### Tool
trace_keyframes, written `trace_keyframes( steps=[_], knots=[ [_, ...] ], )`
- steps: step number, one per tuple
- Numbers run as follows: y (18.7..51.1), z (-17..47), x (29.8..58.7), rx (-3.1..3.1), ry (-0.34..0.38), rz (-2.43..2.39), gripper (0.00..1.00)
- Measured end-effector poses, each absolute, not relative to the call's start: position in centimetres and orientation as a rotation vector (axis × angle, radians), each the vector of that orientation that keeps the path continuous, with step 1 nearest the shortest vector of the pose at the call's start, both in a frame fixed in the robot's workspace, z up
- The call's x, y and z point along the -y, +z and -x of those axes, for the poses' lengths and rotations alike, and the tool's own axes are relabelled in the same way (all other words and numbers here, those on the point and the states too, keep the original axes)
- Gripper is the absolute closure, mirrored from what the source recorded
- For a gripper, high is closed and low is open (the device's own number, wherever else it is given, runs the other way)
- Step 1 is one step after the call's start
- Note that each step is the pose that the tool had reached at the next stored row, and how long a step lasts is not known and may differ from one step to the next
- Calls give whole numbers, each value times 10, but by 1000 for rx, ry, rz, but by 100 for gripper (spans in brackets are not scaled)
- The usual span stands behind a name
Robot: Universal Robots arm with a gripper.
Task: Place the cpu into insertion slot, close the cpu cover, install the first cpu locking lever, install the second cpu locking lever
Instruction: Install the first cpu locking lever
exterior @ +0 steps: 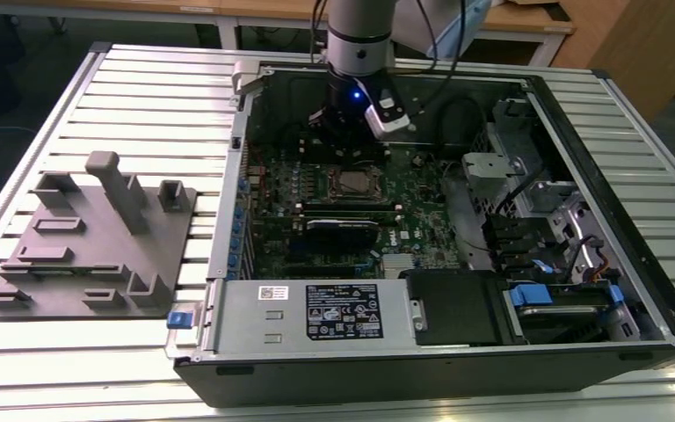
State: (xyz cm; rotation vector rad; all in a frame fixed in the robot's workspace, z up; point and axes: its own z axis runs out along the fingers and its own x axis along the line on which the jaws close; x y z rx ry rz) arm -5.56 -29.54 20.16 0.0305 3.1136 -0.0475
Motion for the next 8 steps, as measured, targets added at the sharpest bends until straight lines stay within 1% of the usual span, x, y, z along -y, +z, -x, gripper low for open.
trace_keyframes(
  steps=[8],
  knots=[
    [212,60,295,-3109,-47,-30,90]
  ],
)
